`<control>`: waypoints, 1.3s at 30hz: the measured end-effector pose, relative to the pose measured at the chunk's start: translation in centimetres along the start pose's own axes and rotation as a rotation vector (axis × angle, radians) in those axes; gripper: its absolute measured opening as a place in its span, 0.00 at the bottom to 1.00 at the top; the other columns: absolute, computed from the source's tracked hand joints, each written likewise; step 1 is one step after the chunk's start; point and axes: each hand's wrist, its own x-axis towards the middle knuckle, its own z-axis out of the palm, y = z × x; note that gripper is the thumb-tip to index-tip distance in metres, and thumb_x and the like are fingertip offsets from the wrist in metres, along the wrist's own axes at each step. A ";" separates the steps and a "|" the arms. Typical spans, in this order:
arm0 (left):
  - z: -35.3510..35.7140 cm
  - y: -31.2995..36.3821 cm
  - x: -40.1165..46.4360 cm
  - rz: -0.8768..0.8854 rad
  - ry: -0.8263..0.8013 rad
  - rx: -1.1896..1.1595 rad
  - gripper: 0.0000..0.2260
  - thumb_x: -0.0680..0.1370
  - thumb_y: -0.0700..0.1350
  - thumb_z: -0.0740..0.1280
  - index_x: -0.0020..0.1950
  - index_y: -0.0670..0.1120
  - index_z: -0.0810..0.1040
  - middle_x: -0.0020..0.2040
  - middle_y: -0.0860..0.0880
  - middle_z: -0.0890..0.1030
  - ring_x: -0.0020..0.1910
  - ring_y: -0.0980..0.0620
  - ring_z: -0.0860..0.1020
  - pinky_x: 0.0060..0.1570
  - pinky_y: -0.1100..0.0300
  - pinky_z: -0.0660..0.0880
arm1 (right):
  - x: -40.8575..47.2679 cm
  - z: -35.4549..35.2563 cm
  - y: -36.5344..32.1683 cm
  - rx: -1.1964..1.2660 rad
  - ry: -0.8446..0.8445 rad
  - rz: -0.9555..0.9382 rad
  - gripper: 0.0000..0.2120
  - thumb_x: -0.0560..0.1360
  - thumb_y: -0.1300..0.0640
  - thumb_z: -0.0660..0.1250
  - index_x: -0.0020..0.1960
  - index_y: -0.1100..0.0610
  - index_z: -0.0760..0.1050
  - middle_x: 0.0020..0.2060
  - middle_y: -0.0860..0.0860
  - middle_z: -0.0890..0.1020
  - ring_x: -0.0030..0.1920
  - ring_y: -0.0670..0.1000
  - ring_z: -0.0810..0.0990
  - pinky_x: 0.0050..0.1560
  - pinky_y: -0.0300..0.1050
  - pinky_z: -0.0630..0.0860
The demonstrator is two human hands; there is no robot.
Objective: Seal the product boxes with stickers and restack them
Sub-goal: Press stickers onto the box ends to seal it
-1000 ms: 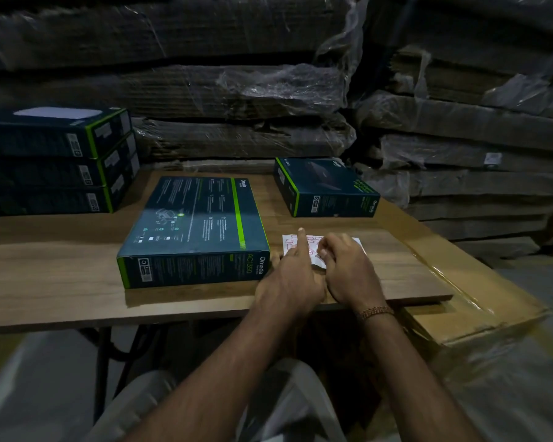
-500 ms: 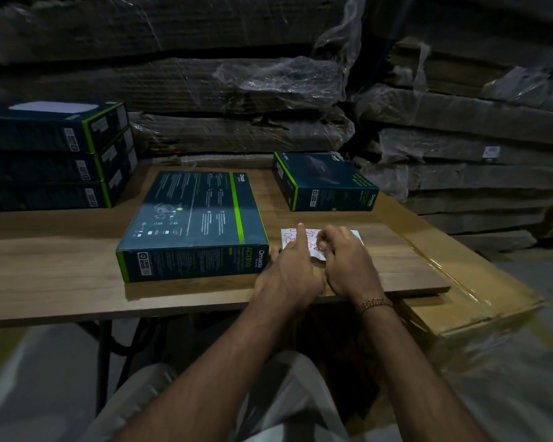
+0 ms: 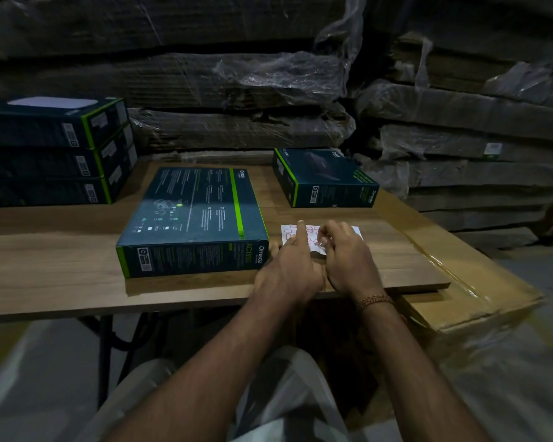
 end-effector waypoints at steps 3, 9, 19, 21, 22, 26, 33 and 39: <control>0.0 0.0 0.0 0.007 0.010 0.006 0.40 0.80 0.46 0.60 0.88 0.51 0.40 0.81 0.45 0.68 0.84 0.35 0.56 0.74 0.35 0.69 | 0.0 0.1 0.1 0.001 0.009 0.004 0.05 0.86 0.57 0.60 0.55 0.49 0.73 0.50 0.49 0.76 0.50 0.53 0.75 0.47 0.52 0.76; -0.2 0.2 0.0 0.004 -0.027 -0.003 0.43 0.79 0.46 0.60 0.87 0.52 0.37 0.83 0.46 0.65 0.85 0.35 0.53 0.75 0.33 0.68 | 0.0 0.1 0.2 0.031 0.038 0.001 0.04 0.87 0.54 0.59 0.56 0.49 0.72 0.50 0.48 0.75 0.49 0.51 0.74 0.47 0.51 0.75; 0.5 -2.1 1.3 0.229 0.062 0.011 0.37 0.84 0.45 0.65 0.88 0.44 0.48 0.87 0.44 0.57 0.87 0.42 0.51 0.85 0.44 0.44 | -0.1 -0.2 0.0 0.109 0.057 0.093 0.04 0.85 0.58 0.61 0.53 0.50 0.71 0.48 0.46 0.76 0.50 0.51 0.75 0.49 0.50 0.71; -0.2 -2.0 0.8 0.350 0.116 -0.004 0.33 0.84 0.39 0.66 0.87 0.44 0.56 0.88 0.43 0.52 0.87 0.45 0.48 0.85 0.47 0.41 | -0.1 -0.2 0.1 0.119 0.059 0.108 0.04 0.84 0.60 0.62 0.54 0.51 0.71 0.48 0.44 0.75 0.50 0.50 0.75 0.50 0.50 0.72; -0.6 -1.9 0.3 0.438 0.172 -0.053 0.32 0.83 0.35 0.66 0.86 0.45 0.61 0.88 0.44 0.54 0.87 0.46 0.50 0.85 0.47 0.44 | -0.1 -0.3 0.1 0.135 0.053 0.116 0.06 0.83 0.61 0.62 0.55 0.51 0.71 0.48 0.44 0.75 0.51 0.50 0.75 0.50 0.50 0.72; -2.7 -2.9 -2.1 0.642 0.432 -0.143 0.25 0.80 0.28 0.66 0.75 0.43 0.77 0.81 0.43 0.70 0.82 0.48 0.66 0.80 0.54 0.65 | -0.1 -0.4 0.0 0.176 0.020 0.145 0.14 0.80 0.66 0.66 0.55 0.48 0.70 0.50 0.42 0.75 0.54 0.48 0.76 0.54 0.52 0.79; -9.0 -9.7 -4.3 0.461 0.838 0.076 0.14 0.81 0.34 0.69 0.66 0.42 0.83 0.62 0.44 0.85 0.63 0.45 0.81 0.66 0.49 0.76 | -0.4 -0.4 -0.2 0.158 0.068 0.092 0.10 0.82 0.59 0.68 0.56 0.47 0.70 0.50 0.39 0.74 0.57 0.46 0.74 0.56 0.48 0.75; -12.3 -14.6 -5.3 0.320 0.810 0.214 0.09 0.82 0.43 0.66 0.59 0.47 0.83 0.55 0.46 0.85 0.57 0.44 0.81 0.66 0.46 0.69 | -1.3 -0.4 -2.7 0.179 0.197 -0.008 0.04 0.84 0.55 0.67 0.56 0.48 0.73 0.51 0.43 0.77 0.54 0.45 0.75 0.56 0.52 0.77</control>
